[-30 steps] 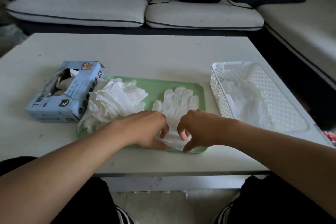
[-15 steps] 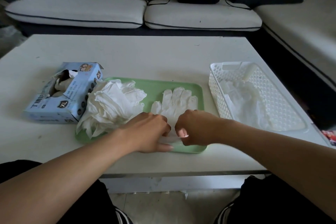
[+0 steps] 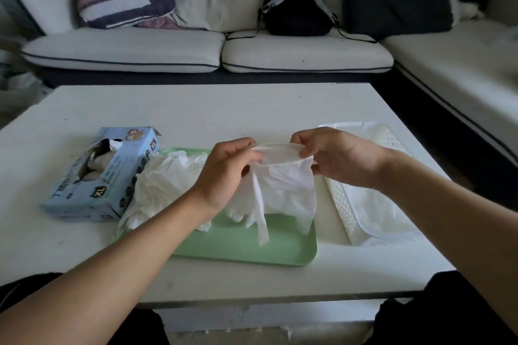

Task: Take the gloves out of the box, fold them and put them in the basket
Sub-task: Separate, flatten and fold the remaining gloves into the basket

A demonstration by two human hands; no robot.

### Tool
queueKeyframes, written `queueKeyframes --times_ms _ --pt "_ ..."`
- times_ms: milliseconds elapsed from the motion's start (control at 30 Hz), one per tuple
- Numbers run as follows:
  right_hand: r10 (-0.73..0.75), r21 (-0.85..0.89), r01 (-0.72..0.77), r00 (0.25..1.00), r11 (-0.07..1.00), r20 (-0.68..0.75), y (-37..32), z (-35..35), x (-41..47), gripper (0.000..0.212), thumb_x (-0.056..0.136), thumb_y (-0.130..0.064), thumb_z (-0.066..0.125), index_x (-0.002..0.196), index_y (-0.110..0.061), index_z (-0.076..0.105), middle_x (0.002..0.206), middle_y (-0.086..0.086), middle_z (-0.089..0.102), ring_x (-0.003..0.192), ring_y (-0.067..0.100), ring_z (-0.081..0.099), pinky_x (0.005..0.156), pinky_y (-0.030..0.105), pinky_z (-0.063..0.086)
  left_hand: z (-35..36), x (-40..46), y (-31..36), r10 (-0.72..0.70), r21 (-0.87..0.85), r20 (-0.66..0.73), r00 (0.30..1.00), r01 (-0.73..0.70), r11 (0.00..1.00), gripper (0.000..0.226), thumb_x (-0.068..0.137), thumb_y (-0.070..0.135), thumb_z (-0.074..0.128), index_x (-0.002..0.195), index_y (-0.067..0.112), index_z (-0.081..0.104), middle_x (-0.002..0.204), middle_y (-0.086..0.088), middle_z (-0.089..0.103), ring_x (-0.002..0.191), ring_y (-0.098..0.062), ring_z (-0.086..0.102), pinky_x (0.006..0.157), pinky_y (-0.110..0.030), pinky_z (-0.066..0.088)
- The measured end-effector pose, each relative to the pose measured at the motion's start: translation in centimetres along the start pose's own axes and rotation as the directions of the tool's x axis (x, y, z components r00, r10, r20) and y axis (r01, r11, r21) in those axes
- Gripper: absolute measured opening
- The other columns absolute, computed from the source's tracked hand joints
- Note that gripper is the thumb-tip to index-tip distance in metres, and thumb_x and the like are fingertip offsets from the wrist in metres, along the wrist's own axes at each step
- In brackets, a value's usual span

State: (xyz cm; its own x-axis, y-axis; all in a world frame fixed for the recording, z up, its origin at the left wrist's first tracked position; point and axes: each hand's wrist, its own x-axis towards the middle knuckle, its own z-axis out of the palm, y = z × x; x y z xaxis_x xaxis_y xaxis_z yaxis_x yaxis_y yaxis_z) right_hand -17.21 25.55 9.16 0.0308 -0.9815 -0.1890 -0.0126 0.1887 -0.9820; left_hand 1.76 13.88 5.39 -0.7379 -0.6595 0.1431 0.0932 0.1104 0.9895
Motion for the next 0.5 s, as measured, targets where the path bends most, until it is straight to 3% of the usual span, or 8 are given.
queueKeyframes --times_ms 67,133,200,267,333,400,500 --pt "-0.024 -0.020 0.025 0.998 0.999 0.055 -0.1 0.0 -0.2 0.048 0.080 -0.036 0.060 0.118 -0.007 0.063 0.121 0.012 0.066 0.114 0.031 0.061 0.101 0.047 0.041 0.4 0.4 1.0 -0.042 -0.060 -0.027 0.999 0.040 0.997 0.054 0.066 0.038 0.064 0.074 -0.010 0.039 0.074 -0.017 0.037 0.075 -0.027 0.034 0.066 -0.047 0.024" --pt "-0.085 -0.077 0.096 0.988 0.992 0.127 -0.1 0.5 -0.6 0.063 0.082 -0.030 0.064 0.140 -0.008 0.052 0.139 0.018 0.057 0.130 0.036 0.053 0.106 0.047 0.041 0.6 0.7 1.8 -0.072 -0.094 -0.058 0.996 0.066 0.993 0.052 0.064 0.040 0.061 0.074 -0.005 0.038 0.076 -0.015 0.038 0.075 -0.027 0.036 0.070 -0.044 0.025" --pt "-0.119 -0.114 0.129 0.989 0.985 0.092 0.3 1.4 -0.5 0.061 0.079 -0.016 0.072 0.137 -0.004 0.054 0.133 0.023 0.060 0.125 0.039 0.057 0.103 0.045 0.047 0.6 0.9 2.2 -0.089 -0.088 -0.070 0.994 0.083 0.993 0.054 0.064 0.042 0.060 0.076 -0.007 0.040 0.078 -0.013 0.040 0.075 -0.027 0.037 0.073 -0.042 0.026" --pt "-0.127 -0.100 0.121 0.991 0.988 -0.049 0.8 2.2 -0.3 0.050 0.079 -0.009 0.078 0.126 0.000 0.062 0.123 0.026 0.065 0.115 0.039 0.064 0.102 0.046 0.049 0.5 0.9 2.4 -0.089 -0.070 -0.069 0.994 0.084 0.994 0.051 0.065 0.042 0.061 0.073 -0.005 0.043 0.076 -0.013 0.040 0.074 -0.027 0.037 0.073 -0.042 0.025" --pt "-0.135 -0.028 0.132 0.974 0.991 -0.180 1.2 2.7 0.0 0.039 0.083 -0.009 0.075 0.119 0.004 0.066 0.119 0.028 0.067 0.106 0.035 0.067 0.099 0.048 0.049 0.4 0.9 2.3 -0.084 -0.030 -0.078 0.993 0.082 0.996 0.042 0.067 0.041 0.062 0.066 0.003 0.046 0.072 -0.014 0.037 0.071 -0.028 0.034 0.070 -0.043 0.024" --pt "-0.111 0.064 0.136 0.948 0.989 -0.298 1.0 2.8 0.2 0.038 0.086 -0.017 0.070 0.116 0.006 0.067 0.117 0.027 0.068 0.101 0.033 0.066 0.093 0.046 0.051 0.3 0.9 2.2 -0.059 0.007 -0.062 0.996 0.060 0.998 0.047 0.073 0.042 0.062 0.067 0.000 0.042 0.070 -0.016 0.033 0.069 -0.034 0.030 0.066 -0.046 0.023" --pt "-0.091 0.174 0.160 0.932 0.972 -0.350 0.5 2.6 0.3 0.041 0.090 -0.022 0.066 0.117 0.008 0.066 0.113 0.024 0.069 0.099 0.033 0.064 0.085 0.040 0.054 0.2 0.8 2.2 -0.033 0.011 0.008 0.999 0.033 0.999 0.055 0.070 0.059 0.073 0.073 0.007 0.055 0.072 -0.013 0.045 0.069 -0.025 0.043 0.068 -0.039 0.035"
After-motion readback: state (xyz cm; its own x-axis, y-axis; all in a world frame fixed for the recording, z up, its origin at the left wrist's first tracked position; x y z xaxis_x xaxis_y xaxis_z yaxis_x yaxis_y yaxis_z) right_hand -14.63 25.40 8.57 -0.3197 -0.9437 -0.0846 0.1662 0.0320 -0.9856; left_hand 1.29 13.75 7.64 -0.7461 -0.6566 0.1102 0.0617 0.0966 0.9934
